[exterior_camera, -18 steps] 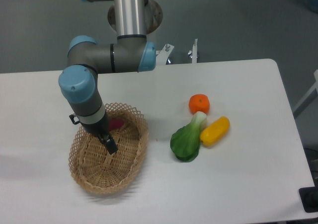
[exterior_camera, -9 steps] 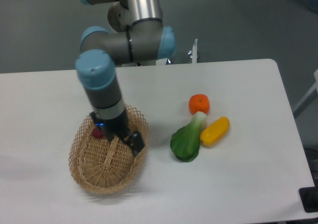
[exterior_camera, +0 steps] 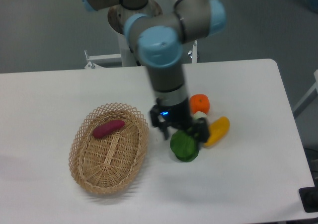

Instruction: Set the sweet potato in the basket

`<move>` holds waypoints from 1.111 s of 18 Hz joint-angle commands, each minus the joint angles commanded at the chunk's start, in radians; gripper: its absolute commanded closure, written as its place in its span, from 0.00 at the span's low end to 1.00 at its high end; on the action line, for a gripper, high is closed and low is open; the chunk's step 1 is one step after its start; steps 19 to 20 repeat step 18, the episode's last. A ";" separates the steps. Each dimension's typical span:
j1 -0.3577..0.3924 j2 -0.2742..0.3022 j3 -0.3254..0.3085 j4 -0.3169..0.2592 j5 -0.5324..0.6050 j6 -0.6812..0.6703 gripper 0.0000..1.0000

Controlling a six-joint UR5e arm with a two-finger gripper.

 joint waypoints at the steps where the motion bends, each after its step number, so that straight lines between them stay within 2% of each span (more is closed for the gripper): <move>1: 0.015 0.014 0.002 -0.031 0.003 0.054 0.00; 6: 0.098 0.088 -0.015 -0.141 0.006 0.316 0.00; 8: 0.112 0.100 -0.020 -0.152 0.006 0.379 0.00; 20: 0.115 0.109 -0.034 -0.145 -0.028 0.381 0.00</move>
